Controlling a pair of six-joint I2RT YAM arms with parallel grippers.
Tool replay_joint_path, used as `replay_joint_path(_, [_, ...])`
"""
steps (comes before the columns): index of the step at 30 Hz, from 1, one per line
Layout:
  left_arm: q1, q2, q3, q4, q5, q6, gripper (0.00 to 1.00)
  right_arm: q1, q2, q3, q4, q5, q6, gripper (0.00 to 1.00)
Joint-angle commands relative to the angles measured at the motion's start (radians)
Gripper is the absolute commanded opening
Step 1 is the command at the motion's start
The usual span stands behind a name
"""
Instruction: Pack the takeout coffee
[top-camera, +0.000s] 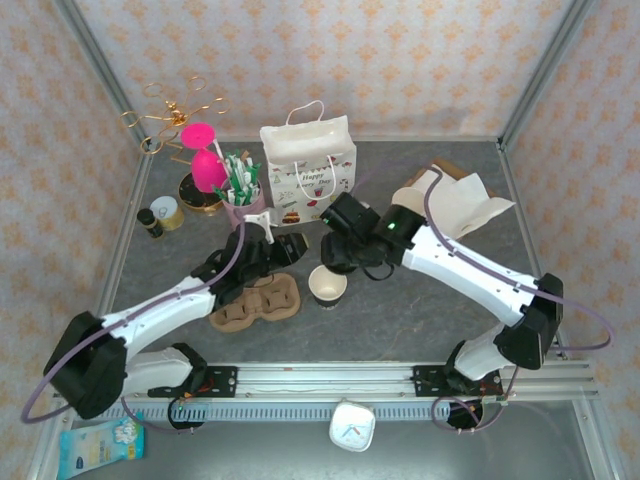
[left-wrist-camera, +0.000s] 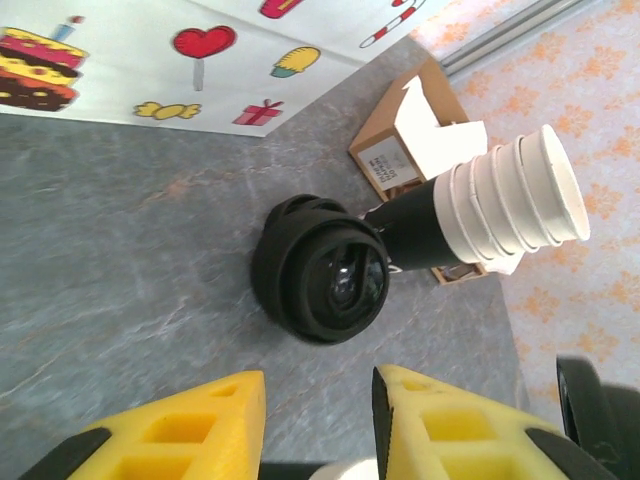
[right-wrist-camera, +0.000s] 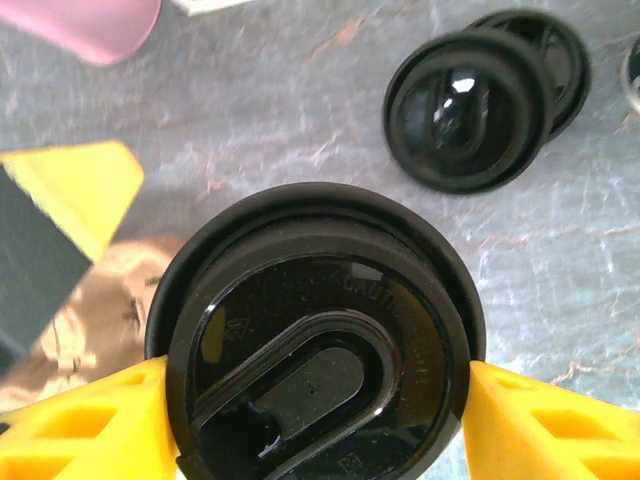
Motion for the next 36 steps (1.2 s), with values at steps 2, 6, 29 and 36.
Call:
replay_joint_path(2, [0.004,-0.116,-0.022,-0.231,-0.084,0.026,0.36,0.080,0.069,0.042,-0.098,0.061,0.032,0.66])
replay_joint_path(6, [0.004,-0.218,-0.019,-0.353,-0.148,0.032,0.37,0.130,0.154,0.095,-0.140,0.094,0.017,0.66])
replay_joint_path(29, [0.012,-0.301,-0.015,-0.449,-0.223,0.056,0.38,0.146,0.282,0.116,-0.132,0.090,-0.023,0.67])
replay_joint_path(36, [0.012,-0.290,-0.018,-0.436,-0.213,0.052,0.38,0.146,0.291,0.078,-0.100,0.069,-0.022,0.67])
